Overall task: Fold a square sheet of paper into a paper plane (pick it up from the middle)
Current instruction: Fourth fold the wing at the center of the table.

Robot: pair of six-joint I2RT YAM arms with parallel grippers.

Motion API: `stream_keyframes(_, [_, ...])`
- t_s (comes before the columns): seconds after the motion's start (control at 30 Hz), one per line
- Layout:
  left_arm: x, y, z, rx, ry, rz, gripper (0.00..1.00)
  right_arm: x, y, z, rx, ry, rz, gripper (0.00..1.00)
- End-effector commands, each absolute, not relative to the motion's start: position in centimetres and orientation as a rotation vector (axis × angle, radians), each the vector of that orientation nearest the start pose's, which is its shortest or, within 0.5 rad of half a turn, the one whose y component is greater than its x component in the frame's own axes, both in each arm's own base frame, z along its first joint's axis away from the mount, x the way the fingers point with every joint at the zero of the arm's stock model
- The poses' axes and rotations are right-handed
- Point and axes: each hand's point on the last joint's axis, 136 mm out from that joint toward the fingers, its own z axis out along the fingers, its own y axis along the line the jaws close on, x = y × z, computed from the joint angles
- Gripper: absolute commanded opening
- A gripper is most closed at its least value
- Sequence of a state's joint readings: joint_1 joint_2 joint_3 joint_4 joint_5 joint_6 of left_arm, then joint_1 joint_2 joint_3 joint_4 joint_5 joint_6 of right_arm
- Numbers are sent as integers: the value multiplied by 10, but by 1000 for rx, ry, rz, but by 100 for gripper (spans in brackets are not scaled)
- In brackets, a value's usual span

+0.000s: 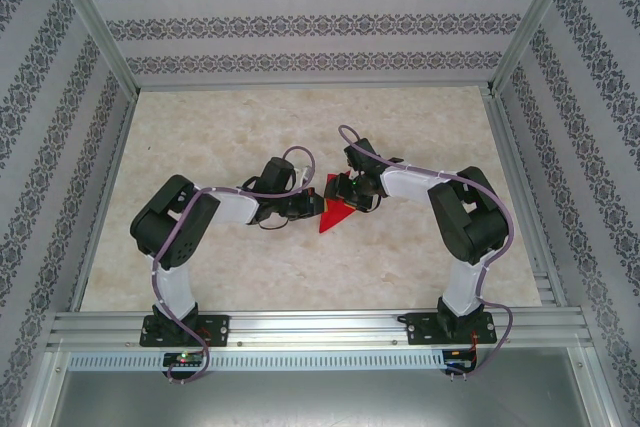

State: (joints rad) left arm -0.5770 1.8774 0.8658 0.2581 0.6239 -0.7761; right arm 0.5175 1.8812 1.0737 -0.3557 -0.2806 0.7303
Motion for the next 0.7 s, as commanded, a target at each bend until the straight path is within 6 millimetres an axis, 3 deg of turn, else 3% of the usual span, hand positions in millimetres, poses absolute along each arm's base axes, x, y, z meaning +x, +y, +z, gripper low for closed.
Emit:
stream_keyframes(0.0, [313, -329, 43, 127, 2571, -1355, 6, 259, 193, -78, 287, 3200, 302, 61])
stream_keyframes(0.5, [313, -326, 30, 103, 2622, -1310, 5, 274, 207, -57, 361, 3077, 630, 61])
stream_keyframes(0.67, [313, -325, 28, 101, 2630, -1295, 5, 273, 203, -57, 384, 3076, 631, 59])
